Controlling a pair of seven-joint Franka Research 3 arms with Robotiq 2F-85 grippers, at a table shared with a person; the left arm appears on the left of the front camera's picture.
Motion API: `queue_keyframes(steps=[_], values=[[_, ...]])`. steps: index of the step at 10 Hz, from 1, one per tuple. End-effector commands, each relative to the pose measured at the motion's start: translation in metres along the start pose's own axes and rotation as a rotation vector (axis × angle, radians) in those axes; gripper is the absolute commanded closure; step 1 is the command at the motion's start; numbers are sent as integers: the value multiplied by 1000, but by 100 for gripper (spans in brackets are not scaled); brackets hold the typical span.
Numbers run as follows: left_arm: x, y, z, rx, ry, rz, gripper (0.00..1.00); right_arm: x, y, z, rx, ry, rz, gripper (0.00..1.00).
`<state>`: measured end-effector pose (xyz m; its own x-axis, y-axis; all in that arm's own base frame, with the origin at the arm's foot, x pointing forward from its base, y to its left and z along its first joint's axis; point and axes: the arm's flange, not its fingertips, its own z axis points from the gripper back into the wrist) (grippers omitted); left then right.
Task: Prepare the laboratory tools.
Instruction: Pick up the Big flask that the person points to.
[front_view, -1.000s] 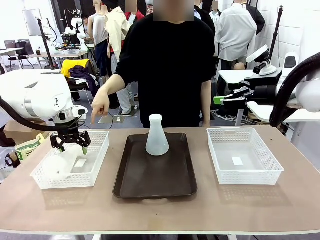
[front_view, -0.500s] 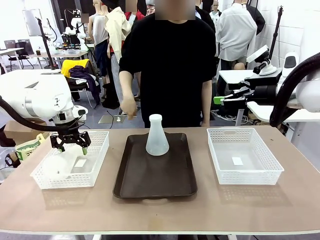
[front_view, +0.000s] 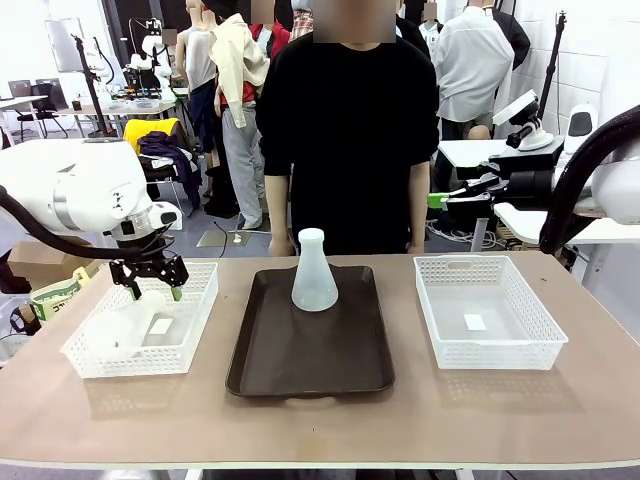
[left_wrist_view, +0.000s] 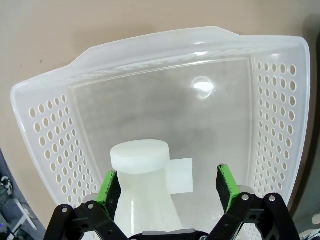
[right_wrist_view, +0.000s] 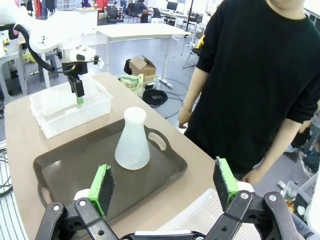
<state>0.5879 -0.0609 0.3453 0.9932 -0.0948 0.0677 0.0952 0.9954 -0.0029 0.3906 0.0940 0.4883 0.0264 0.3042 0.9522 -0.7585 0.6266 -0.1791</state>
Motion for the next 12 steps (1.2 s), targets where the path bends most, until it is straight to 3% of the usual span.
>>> queue_keyframes(steps=[1, 6, 12], values=[[-5, 6, -3, 19, 24, -76, 0, -2, 1, 0, 7, -5, -13, 0], [2, 18, -5, -18, -18, -189, 0, -2, 1, 0, 7, -5, -13, 0], [12, 29, -21, -65, -54, -191, 0, -2, 1, 0, 7, -5, -13, 0]])
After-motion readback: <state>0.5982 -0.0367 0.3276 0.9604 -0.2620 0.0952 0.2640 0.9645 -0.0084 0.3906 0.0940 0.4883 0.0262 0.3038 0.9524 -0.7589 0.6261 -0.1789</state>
